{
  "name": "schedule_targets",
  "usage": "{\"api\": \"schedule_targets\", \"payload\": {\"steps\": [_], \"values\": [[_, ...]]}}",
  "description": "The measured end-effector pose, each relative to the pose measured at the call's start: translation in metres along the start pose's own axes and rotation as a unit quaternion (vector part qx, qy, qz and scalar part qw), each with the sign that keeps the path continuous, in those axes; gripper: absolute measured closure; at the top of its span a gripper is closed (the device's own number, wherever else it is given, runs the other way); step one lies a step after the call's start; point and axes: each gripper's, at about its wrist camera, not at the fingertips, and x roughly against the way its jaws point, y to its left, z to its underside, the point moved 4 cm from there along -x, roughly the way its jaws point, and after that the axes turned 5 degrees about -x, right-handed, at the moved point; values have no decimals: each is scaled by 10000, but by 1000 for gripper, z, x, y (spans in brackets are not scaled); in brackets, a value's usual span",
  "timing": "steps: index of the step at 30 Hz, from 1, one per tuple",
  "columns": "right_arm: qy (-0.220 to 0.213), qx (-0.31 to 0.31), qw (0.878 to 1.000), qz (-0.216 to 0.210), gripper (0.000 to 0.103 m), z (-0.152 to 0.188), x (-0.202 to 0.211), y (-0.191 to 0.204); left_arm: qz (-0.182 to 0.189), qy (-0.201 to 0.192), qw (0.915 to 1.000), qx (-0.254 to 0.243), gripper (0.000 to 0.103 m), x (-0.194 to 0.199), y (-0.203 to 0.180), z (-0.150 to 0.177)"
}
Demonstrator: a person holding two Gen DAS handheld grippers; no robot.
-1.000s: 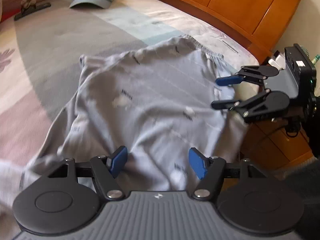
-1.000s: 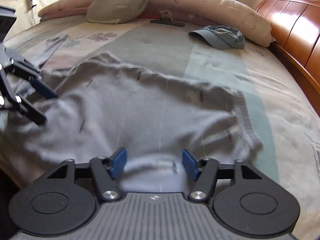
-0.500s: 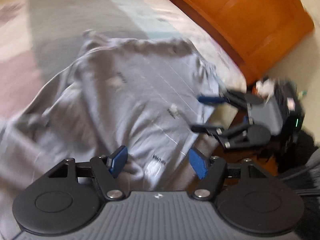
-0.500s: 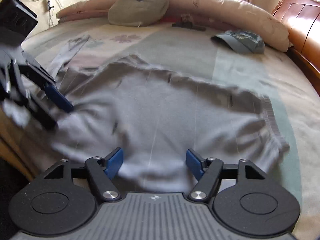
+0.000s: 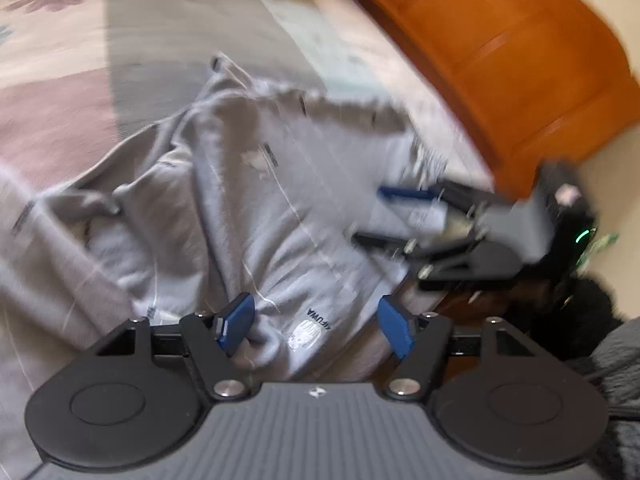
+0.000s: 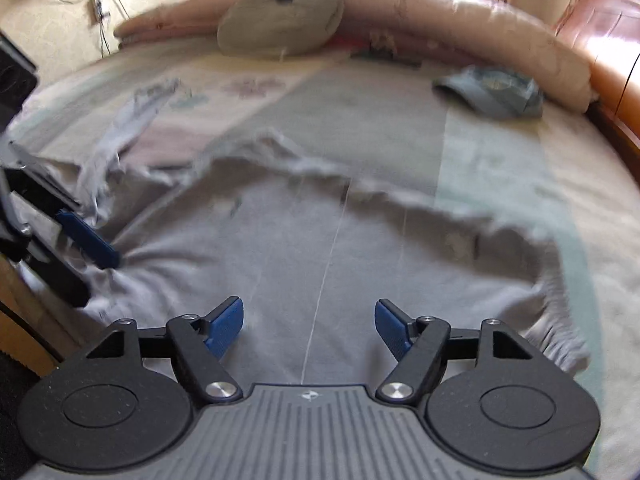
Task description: Fold clothes
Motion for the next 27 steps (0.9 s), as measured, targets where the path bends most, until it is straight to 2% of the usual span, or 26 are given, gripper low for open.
{"api": "schedule_targets", "payload": {"steps": [2,6,10,16,23,27], "values": [[48,-153,9998,-109,14,7,-1,-4,-110,-164,9995,245,34,12,4,-1],[102,-178,9997,-164,11,8,-2,-3,-449,-501,9971,356,34,33,10,-11],[211,-238,9994,-99,0,5,-8,3,-733,-904,9924,394,33,55,16,-22],[302,-249,9992,39,0,2,-12,7,-1421,-1175,9800,750,33,82,43,-24],[325,-496,9975,394,0,2,-12,14,-1547,-1333,9741,975,33,102,78,-24],[342,-814,9936,701,0,0,-10,20,-1527,-1129,9776,911,33,101,91,-19]]}}
